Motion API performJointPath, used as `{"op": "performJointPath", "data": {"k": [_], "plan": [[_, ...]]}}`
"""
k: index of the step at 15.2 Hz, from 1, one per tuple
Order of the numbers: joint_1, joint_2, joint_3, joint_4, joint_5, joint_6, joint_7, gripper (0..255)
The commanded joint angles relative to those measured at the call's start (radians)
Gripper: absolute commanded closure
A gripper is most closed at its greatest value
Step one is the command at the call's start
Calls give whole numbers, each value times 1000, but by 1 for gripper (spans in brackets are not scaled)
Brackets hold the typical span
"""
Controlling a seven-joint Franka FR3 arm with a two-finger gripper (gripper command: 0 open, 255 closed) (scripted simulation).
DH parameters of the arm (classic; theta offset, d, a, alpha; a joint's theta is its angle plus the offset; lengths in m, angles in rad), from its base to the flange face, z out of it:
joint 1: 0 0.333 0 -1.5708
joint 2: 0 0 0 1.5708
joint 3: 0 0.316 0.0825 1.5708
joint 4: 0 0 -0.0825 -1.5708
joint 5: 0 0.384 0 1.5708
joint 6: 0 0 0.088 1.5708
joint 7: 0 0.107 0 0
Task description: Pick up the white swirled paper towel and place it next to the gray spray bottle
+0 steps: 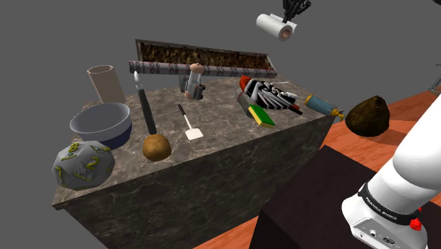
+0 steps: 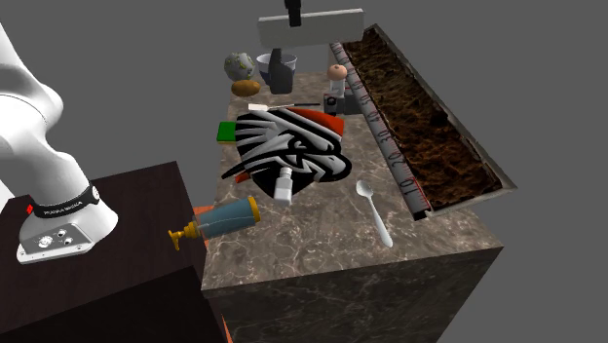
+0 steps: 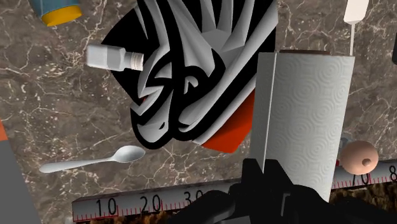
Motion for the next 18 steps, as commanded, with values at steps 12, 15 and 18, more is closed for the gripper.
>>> {"op": "performJointPath", "data": {"k": [12, 15, 18], "plan": [[166, -157, 168, -213, -71, 154, 300, 255], [199, -165, 209, -227, -82, 179, 371, 255], [232, -164, 250, -230, -92, 202, 442, 255]]}}
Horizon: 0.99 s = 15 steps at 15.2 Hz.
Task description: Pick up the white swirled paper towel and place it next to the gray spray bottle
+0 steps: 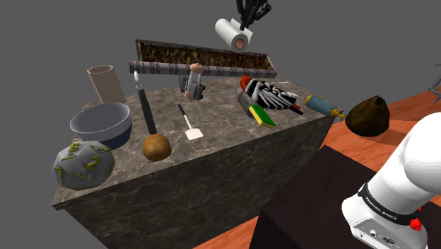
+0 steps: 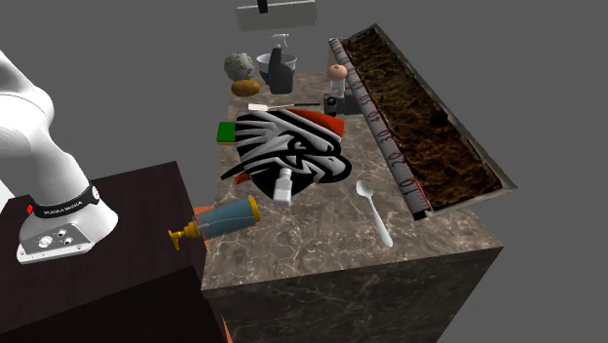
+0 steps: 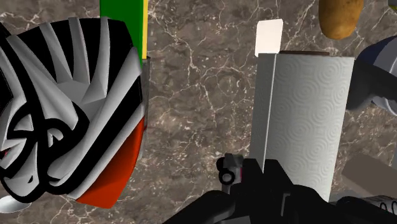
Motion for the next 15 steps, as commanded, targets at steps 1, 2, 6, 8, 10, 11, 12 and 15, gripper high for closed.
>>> {"op": "performJointPath", "data": {"k": [1, 2, 6, 8, 10, 11, 12, 15], "plan": [[22, -2, 27, -2, -8, 13, 49, 255], [32, 2, 40, 1, -12, 19, 73, 255], [76, 27, 93, 26, -31, 41, 169, 255], [99, 47, 118, 47, -43, 50, 217, 255], [121, 70, 143, 73, -56, 57, 265, 255], [133, 84, 155, 89, -64, 59, 289, 255], [145, 98, 167, 105, -72, 61, 314, 255], [176, 139, 194, 153, -94, 63, 373, 255]]}}
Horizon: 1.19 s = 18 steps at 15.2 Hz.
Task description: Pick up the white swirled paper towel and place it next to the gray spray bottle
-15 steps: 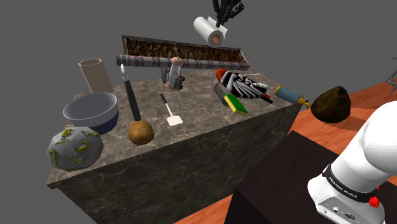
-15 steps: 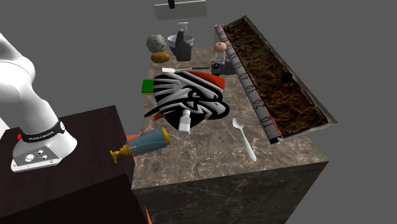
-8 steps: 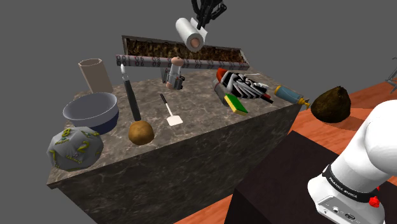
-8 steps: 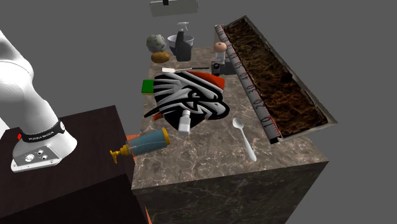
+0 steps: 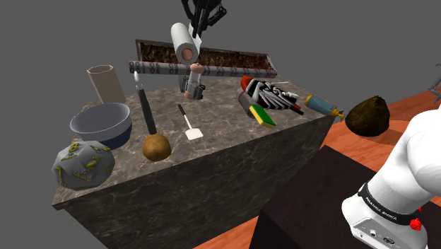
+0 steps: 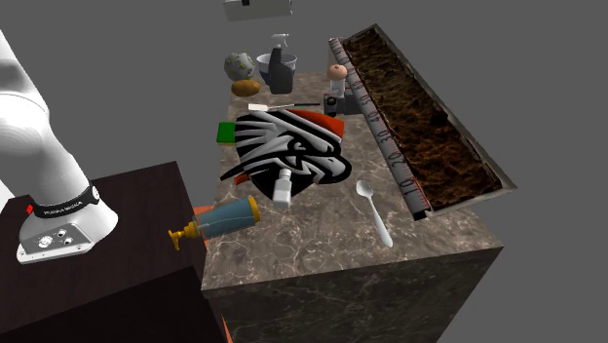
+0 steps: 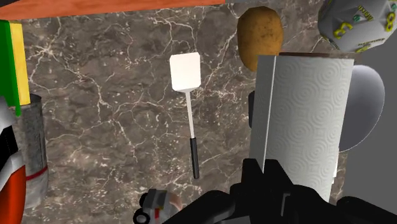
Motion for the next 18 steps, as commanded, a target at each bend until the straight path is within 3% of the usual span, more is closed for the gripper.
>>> {"op": "performJointPath", "data": {"k": [1, 18], "plan": [[10, 11, 9, 3, -7, 12, 19, 255], [11, -24, 10, -270, 13, 247, -21, 255]]}}
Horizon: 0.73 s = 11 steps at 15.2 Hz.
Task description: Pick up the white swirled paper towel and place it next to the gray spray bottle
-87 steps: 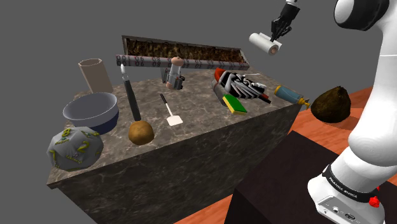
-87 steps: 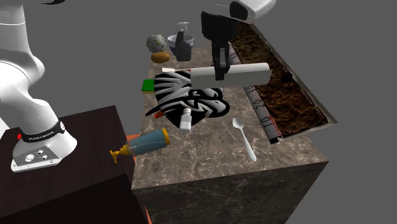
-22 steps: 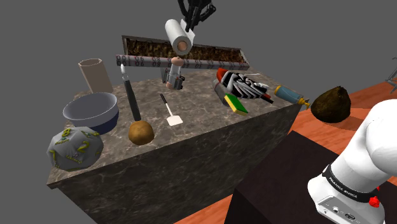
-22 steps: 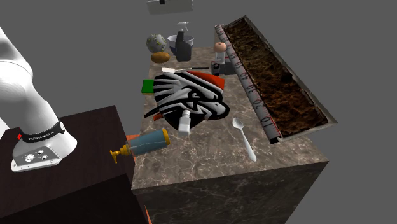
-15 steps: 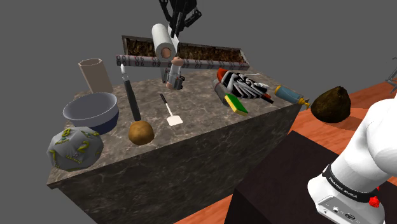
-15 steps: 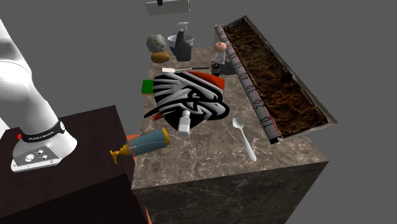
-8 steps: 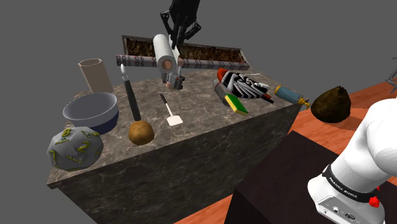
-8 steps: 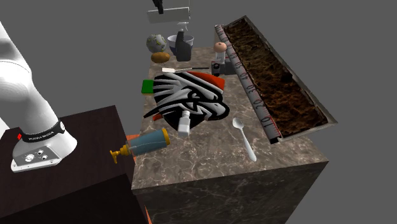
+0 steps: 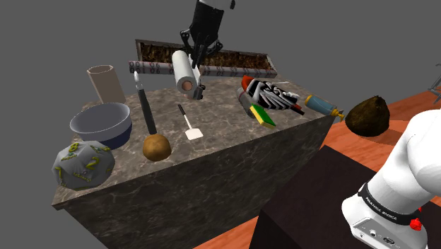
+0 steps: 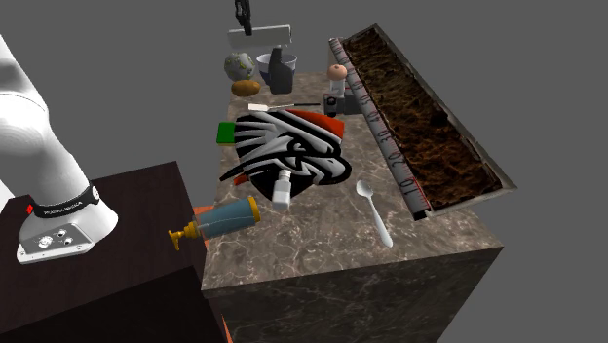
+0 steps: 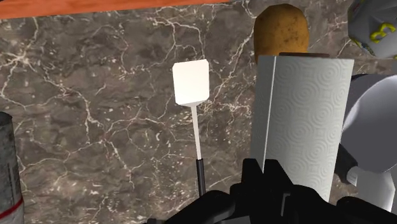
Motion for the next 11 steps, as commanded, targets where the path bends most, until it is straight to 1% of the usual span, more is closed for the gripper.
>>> {"op": "performJointPath", "data": {"k": [1, 11], "plan": [[1, -1, 1, -30, 3, 30, -5, 255], [3, 13, 3, -148, 14, 159, -27, 255]]}}
